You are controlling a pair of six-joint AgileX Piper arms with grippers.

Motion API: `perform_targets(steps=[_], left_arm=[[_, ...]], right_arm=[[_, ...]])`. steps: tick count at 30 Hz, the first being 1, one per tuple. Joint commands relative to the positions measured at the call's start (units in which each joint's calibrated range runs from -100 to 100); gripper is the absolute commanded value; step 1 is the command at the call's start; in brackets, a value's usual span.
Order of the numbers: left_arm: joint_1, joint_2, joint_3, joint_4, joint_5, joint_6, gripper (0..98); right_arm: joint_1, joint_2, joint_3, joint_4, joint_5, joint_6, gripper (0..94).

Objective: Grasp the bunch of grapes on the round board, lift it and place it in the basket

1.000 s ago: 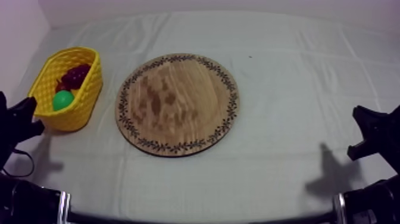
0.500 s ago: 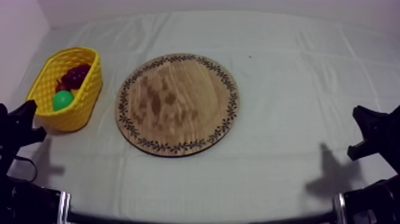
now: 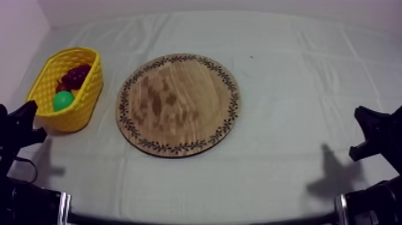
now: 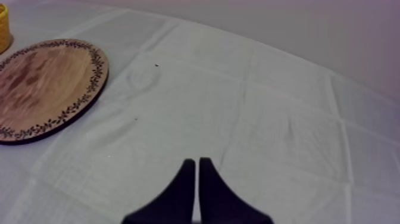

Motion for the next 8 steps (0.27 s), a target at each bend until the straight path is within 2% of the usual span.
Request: perform_targets(steps=[1, 8], left_arm=[[0.0, 0.0, 0.0, 0.07, 0.1, -0.1, 1.6], [-0.2, 0.0, 0.0, -0.07, 0.6, -1.3, 0.9]], right_arm=[[0.0, 0.0, 0.0, 0.0, 0.0, 0.0, 0.4], [0.0, 0.0, 0.0, 0.0, 0.0, 0.0, 0.4]])
